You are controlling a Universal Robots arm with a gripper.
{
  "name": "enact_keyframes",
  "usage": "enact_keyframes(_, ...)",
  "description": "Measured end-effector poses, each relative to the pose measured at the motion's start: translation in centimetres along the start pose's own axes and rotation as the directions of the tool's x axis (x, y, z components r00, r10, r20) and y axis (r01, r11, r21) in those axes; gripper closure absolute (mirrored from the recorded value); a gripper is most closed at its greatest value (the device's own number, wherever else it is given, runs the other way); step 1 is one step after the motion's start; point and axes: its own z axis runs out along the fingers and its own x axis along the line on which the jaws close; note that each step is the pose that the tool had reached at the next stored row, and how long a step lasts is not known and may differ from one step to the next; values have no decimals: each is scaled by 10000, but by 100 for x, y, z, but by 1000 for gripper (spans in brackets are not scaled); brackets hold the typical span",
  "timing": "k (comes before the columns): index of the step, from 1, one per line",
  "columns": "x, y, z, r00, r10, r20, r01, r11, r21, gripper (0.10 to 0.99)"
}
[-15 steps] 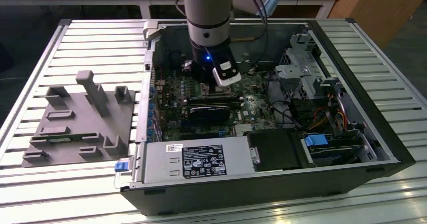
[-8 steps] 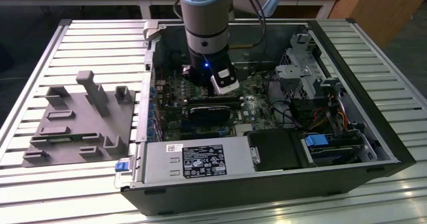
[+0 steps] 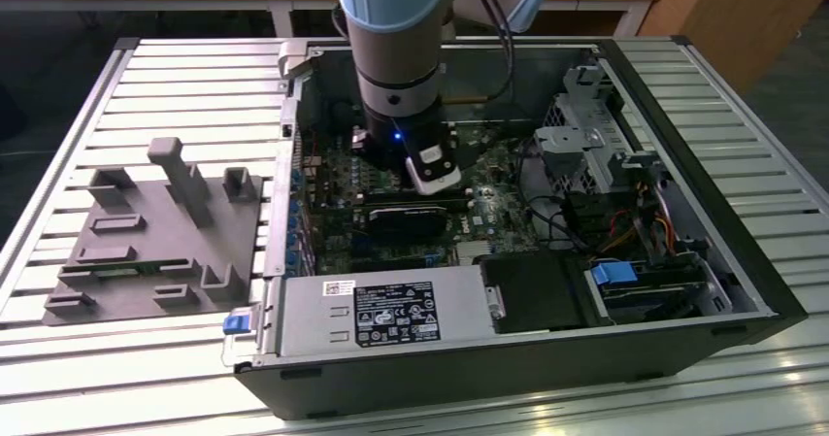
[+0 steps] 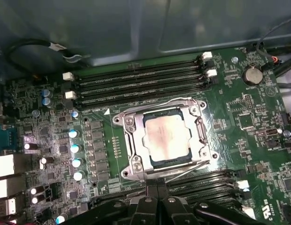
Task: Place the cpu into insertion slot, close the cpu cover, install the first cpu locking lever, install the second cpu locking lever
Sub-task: 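Install the second cpu locking lever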
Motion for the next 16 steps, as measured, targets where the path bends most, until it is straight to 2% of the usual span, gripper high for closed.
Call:
enact_keyframes(4,1,-51,16,10000,23,-74,-26,9993,-366,980)
enact_keyframes(9,9,-136,53,9999,14,-123,-21,9983,-581,980)
enact_keyframes(12,25,-171,71,9999,5,-164,-18,9971,-767,980)
enact_keyframes(16,47,-215,103,9998,-17,-208,-2,9955,-947,980)
